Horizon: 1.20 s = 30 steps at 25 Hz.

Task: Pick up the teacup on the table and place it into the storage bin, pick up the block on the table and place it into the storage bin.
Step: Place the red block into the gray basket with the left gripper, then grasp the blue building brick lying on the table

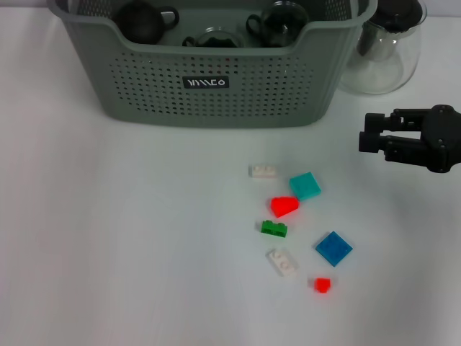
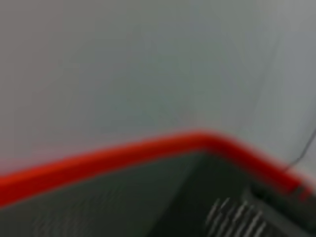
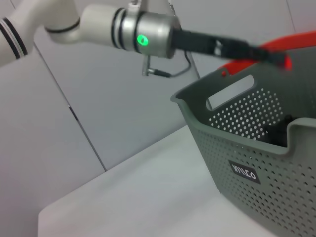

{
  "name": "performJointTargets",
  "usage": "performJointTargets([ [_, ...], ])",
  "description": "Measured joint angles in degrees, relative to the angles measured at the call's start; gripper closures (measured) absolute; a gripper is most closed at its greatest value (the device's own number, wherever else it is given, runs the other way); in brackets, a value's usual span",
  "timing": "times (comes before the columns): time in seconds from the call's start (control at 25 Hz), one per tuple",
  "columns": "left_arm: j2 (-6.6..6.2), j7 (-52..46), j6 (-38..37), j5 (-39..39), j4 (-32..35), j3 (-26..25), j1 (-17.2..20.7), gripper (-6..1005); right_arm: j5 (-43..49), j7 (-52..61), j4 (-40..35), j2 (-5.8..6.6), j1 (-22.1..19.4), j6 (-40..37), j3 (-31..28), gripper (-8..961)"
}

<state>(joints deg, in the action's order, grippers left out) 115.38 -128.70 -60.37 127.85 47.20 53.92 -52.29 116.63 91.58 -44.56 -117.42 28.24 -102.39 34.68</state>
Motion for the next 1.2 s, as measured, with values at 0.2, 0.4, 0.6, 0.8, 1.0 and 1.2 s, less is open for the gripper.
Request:
performJointTargets([
  [0.2, 2.48, -12.95, 4.75, 17.64, -0.64, 8.20, -4.44, 805, 0.00, 0.00, 0.00, -0.07, -0.01, 0.00, 0.00, 468],
  [0.4, 4.58, -17.04, 5.45, 24.89, -1.82, 7.65, -7.20, 804, 0.00, -0.06, 0.00, -0.15, -0.03, 0.01, 0.03, 468],
  [0.6, 4.79, -17.68, 3.97, 22.81, 2.00, 7.15, -5.51, 803, 0.00, -0.06, 0.00, -0.09, -0.08, 0.00, 0.01, 467],
  [0.8, 4.87, -13.79, 1.20, 12.24, 10.72, 2.79, 0.84, 633, 0.00, -0.13, 0.00, -0.01, -0.15, 0.00, -0.09, 467],
  [1.0, 4.59, 3.16, -8.83, -18.41, 14.91, -9.99, 12.01, 405, 0.00, -0.05, 0.07, 0.00, -0.23, 0.00, -0.12, 459],
  [1.2, 1.50, 27.09, -32.43, -44.83, 2.58, -19.62, 21.51, 309, -0.01, -0.03, 0.09, 0.01, -0.30, 0.00, -0.21, 450],
])
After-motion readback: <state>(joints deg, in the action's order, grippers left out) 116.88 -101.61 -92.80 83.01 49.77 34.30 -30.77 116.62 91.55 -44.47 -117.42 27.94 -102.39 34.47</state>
